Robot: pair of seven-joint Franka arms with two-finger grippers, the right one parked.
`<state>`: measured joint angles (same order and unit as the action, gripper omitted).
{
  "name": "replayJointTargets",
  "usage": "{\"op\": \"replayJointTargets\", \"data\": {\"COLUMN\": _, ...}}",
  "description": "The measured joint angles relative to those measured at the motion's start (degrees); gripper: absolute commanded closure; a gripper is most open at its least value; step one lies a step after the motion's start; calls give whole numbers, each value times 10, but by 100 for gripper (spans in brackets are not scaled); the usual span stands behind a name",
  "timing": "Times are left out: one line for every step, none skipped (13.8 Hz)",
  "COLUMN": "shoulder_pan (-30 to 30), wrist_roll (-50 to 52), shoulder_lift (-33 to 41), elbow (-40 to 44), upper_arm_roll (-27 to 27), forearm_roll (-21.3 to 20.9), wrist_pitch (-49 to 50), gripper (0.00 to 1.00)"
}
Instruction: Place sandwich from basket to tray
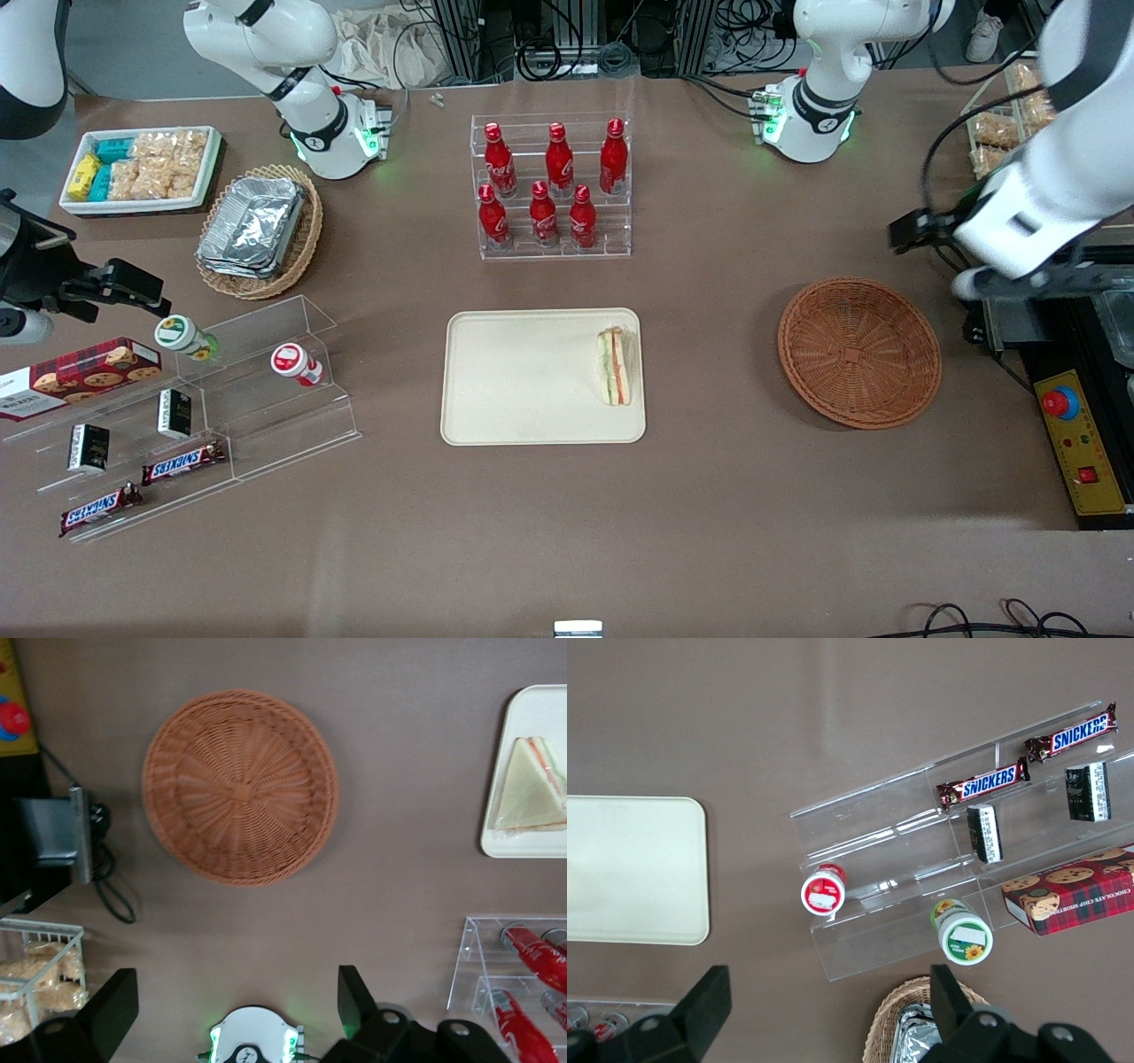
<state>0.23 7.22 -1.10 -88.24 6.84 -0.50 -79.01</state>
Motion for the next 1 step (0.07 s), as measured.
{"op": "replayJointTargets", "data": {"shoulder_pan": -2, "wrist_roll": -7, "shoulder_lift": 19, "elbow": -16, "upper_arm_roll": -12, "forearm_roll": 2, "wrist_pitch": -2, "gripper": 0}}
